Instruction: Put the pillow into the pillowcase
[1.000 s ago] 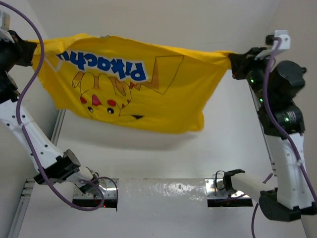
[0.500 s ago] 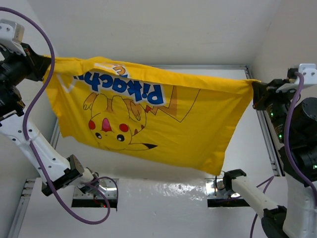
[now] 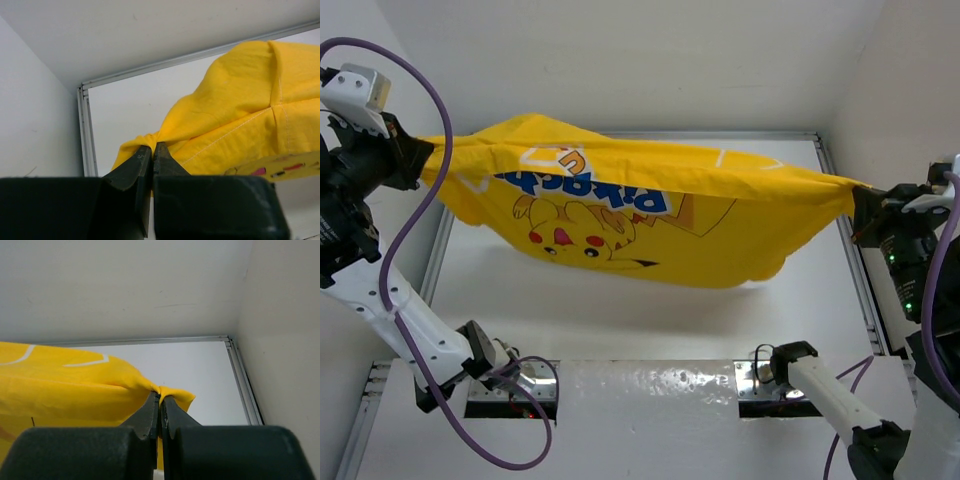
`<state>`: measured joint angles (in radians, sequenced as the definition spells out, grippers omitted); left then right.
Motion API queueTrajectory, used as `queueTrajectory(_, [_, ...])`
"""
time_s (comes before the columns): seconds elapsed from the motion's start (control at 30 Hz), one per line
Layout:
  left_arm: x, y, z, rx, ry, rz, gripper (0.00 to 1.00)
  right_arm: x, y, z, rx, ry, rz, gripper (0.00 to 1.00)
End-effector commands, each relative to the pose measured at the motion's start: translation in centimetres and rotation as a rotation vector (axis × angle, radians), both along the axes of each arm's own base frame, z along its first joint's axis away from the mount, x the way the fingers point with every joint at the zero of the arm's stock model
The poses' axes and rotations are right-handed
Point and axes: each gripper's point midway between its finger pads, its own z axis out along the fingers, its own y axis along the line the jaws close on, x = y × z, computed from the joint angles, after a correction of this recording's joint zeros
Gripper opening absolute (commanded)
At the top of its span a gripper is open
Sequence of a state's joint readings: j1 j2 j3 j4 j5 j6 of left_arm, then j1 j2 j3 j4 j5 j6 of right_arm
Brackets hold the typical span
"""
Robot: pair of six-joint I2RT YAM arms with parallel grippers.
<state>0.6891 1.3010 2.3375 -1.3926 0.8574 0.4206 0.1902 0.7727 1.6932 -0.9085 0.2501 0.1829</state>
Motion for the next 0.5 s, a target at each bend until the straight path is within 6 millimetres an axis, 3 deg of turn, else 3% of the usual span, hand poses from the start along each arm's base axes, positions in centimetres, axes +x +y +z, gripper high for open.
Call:
queueTrajectory(0.0, [0.5, 0.8, 1.8, 0.1, -0.081, 0.003, 0.0, 0.5, -1.6, 2.5, -0.012, -0.067, -0.091, 0.0])
queueTrajectory(0.13, [3.3, 2.5, -0.7, 0.001, -0.034, -0.008, 0.0, 5.4, -0.7, -0.8, -0.06, 0.065, -0.084, 0.0])
queueTrajectory(0.17, [3.9, 2.9, -1.3, -0.027, -0.025, -0.007, 0.0, 7.9, -0.1, -2.8, -0.071, 0.122, -0.077, 0.0])
queueTrajectory(0.23, [5.6, 3.5, -3.1, -0.108, 0.0, -0.026, 0.0, 10.4, 0.4, -5.0, -0.074, 0.175, -0.076, 0.0])
queueTrajectory(0.27, [6.6, 3.5, -5.2, -0.154, 0.042, -0.043, 0.0, 12.8, 0.9, -7.3, -0.082, 0.232, -0.077, 0.0])
queueTrajectory(0.33, [8.4, 3.7, -6.8, -0.17, 0.053, -0.045, 0.0, 15.4, 1.2, -9.7, -0.082, 0.286, -0.087, 0.0])
queueTrajectory(0.37, [9.9, 2.6, -9.6, -0.2, 0.115, -0.081, 0.0, 16.8, 1.5, -10.8, -0.083, 0.304, -0.088, 0.0])
queueTrajectory(0.4, [11.4, 3.0, -10.9, -0.189, 0.135, -0.055, 0.0, 19.3, 2.0, -13.5, -0.097, 0.372, -0.084, 0.0])
queueTrajectory(0.47, [15.0, 2.3, -15.6, -0.237, 0.216, -0.077, 0.0, 22.5, 2.6, -15.0, -0.097, 0.397, -0.083, 0.0])
